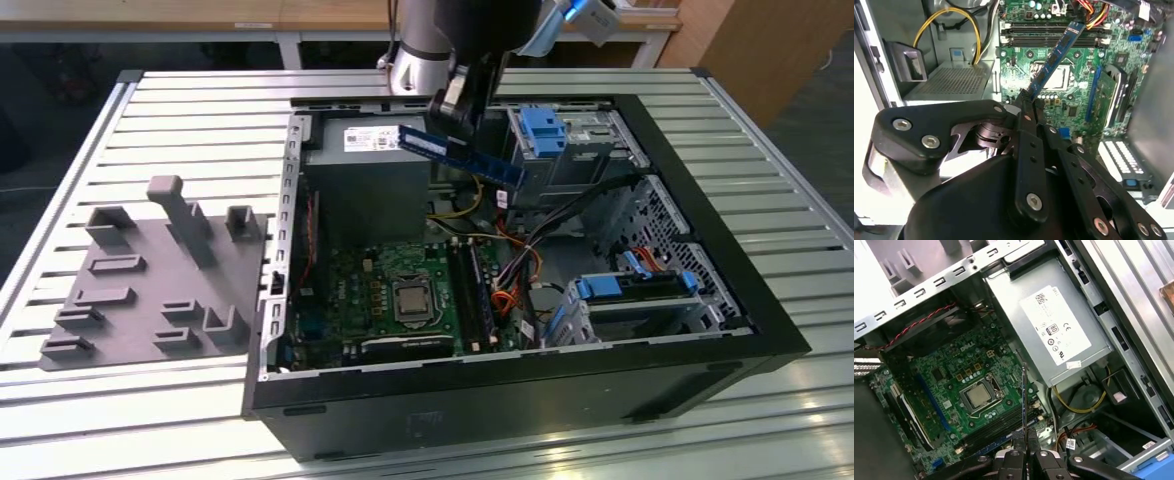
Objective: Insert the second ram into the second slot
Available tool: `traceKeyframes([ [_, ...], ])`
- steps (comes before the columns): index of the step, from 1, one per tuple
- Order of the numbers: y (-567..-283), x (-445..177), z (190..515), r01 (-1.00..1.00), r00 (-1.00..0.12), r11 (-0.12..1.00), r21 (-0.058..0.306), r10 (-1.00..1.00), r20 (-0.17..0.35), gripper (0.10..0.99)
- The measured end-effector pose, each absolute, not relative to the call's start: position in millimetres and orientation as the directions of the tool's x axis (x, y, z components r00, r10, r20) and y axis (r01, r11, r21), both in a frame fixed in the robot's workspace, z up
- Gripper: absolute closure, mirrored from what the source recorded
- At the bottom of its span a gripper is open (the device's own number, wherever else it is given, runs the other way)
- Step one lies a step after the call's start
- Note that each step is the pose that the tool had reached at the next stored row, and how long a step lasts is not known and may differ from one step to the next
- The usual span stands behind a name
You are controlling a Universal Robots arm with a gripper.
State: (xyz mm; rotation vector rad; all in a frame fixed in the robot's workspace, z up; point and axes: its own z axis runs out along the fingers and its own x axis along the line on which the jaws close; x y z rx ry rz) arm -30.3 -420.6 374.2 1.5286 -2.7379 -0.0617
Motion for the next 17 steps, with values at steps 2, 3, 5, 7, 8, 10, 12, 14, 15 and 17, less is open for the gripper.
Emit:
traceKeyframes([
  [2, -420.6, -30.3, 374.2, -0.838, -0.545, 0.545, 0.037, -0.838, -0.014, 0.953],
  [3, -420.6, -30.4, 374.1, -0.831, -0.555, 0.555, 0.037, -0.831, -0.014, 0.953],
  [5, -420.6, -30.3, 374.1, -0.817, -0.576, 0.575, 0.037, -0.818, -0.014, 0.953],
  [7, -420.6, -30.3, 374.1, -0.804, -0.595, 0.594, 0.036, -0.804, -0.014, 0.953],
  [8, -420.6, -30.3, 374.0, -0.797, -0.604, 0.603, 0.036, -0.797, -0.014, 0.953],
  [10, -420.6, -30.3, 374.0, -0.783, -0.622, 0.621, 0.036, -0.783, -0.013, 0.953],
  [12, -420.6, -30.3, 373.9, -0.767, -0.641, 0.64, 0.036, -0.768, -0.013, 0.953],
  [14, -420.6, -30.4, 373.9, -0.753, -0.658, 0.657, 0.036, -0.753, -0.013, 0.953],
  [15, -420.6, -30.4, 373.9, -0.747, -0.665, 0.664, 0.036, -0.747, -0.013, 0.953],
  [17, -420.6, -30.3, 373.9, -0.734, -0.679, 0.678, 0.035, -0.734, -0.012, 0.953],
])
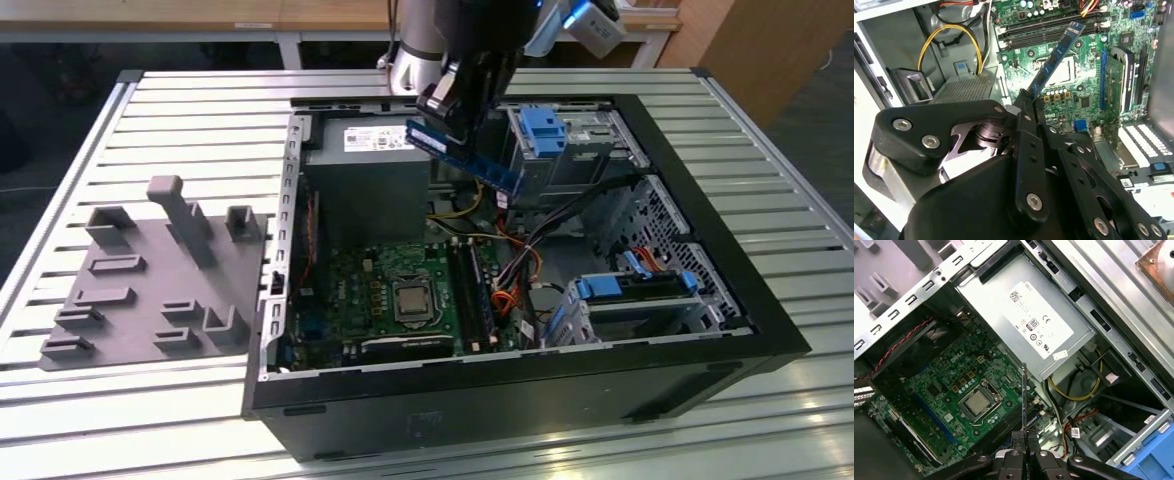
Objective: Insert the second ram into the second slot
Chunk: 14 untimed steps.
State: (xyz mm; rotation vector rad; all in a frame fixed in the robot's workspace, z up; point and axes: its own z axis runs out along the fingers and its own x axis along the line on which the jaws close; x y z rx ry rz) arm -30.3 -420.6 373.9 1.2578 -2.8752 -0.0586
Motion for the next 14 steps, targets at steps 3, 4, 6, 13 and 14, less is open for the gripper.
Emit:
traceKeyframes([
  [3, -420.7, -30.4, 373.8, -0.714, -0.7, 0.699, 0.035, -0.714, -0.012, 0.953],
  [4, -420.6, -30.3, 373.7, -0.708, -0.707, 0.706, 0.034, -0.708, -0.012, 0.953],
  [6, -420.6, -30.4, 373.7, -0.695, -0.719, 0.719, 0.034, -0.695, -0.011, 0.953],
  [13, -420.6, -30.4, 373.6, -0.645, -0.764, 0.763, 0.033, -0.645, -0.01, 0.953],
  [14, -420.6, -30.4, 373.6, -0.638, -0.77, 0.769, 0.033, -0.638, -0.01, 0.953],
])
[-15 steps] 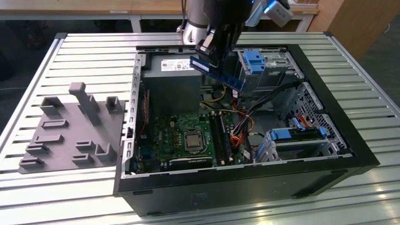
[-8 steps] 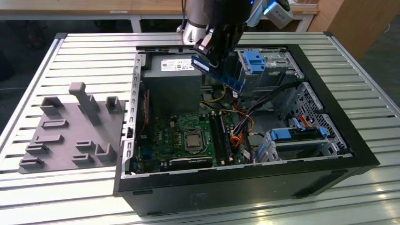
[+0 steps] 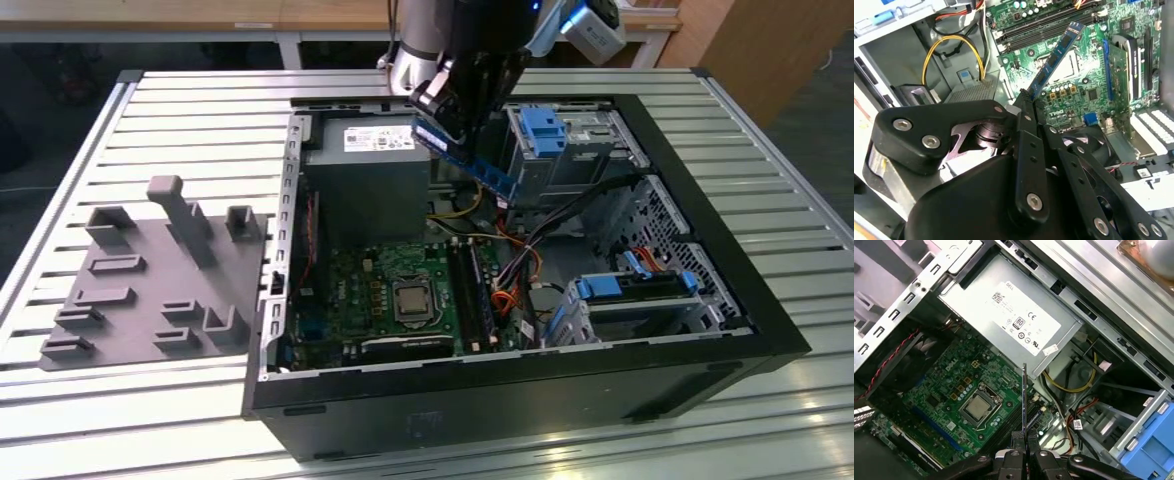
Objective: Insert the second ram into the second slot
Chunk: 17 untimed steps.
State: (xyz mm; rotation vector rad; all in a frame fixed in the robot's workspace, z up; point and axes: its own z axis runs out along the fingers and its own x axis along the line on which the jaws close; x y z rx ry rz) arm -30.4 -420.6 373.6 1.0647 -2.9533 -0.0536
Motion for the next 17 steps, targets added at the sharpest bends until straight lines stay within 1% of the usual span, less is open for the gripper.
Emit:
traceKeyframes([
  [17, -420.6, -30.3, 373.2, -0.493, -0.87, 0.87, 0.031, -0.492, -0.009, 0.953],
])
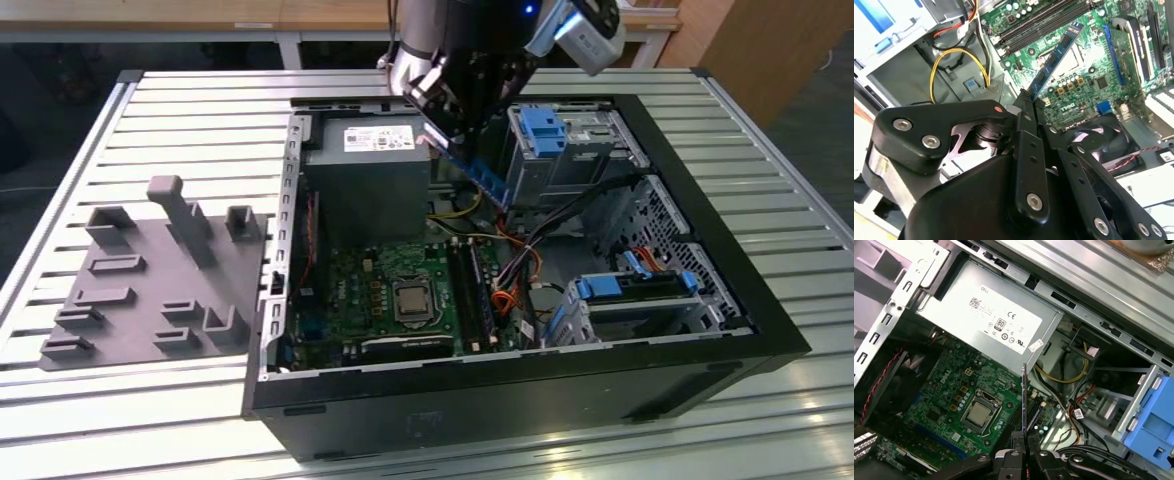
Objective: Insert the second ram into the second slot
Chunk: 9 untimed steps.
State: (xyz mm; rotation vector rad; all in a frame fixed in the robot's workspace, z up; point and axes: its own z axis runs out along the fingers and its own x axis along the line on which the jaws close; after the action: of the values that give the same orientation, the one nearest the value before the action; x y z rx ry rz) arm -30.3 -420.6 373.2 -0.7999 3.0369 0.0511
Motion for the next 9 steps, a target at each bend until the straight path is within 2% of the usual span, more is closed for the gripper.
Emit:
traceKeyframes([
  [9, -420.6, -30.3, 372.9, -0.395, -0.918, 0.918, 0.03, -0.395, -0.008, 0.953],
])
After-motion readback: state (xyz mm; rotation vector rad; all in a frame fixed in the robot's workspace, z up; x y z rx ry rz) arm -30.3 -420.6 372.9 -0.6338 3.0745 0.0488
